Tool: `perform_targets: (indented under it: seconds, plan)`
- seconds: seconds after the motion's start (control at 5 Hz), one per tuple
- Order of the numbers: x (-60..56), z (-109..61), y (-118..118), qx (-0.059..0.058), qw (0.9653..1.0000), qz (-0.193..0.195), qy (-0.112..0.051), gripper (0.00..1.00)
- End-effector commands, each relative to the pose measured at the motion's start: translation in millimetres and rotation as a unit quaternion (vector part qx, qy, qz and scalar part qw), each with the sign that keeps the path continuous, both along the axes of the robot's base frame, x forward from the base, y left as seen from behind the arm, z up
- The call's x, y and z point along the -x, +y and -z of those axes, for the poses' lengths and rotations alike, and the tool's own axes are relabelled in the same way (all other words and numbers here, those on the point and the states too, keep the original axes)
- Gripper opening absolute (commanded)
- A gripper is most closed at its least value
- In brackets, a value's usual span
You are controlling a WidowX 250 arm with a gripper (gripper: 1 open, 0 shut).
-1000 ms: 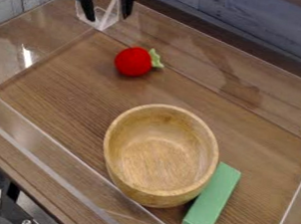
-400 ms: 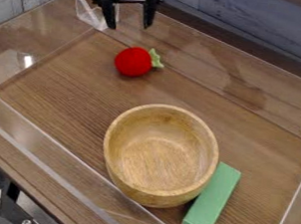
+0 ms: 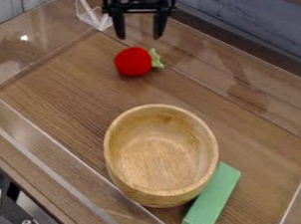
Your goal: Move the red object to the left side of the table
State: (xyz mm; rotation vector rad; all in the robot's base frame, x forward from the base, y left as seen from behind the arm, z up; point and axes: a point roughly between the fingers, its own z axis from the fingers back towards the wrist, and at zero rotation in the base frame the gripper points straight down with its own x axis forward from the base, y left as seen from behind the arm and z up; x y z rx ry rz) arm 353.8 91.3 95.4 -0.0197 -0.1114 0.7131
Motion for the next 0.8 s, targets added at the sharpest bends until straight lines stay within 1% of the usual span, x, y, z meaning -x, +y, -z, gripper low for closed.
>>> perform_targets:
  seconds: [0.0, 0.2, 0.4, 0.6]
  plan:
    - [-9.5, -35.9, -7, -0.006, 0.9992, 0.025, -0.029, 1.0]
    - [-15.6, -42.7, -15, -0.002, 0.9985, 0.051, -0.022, 1.0]
    - [-16.9, -37.0, -34, -0.006, 0.9946, 0.104, -0.007, 1.0]
    - [-19.2, -28.6, -48, -0.008, 0.9903, 0.139, 0.005, 1.0]
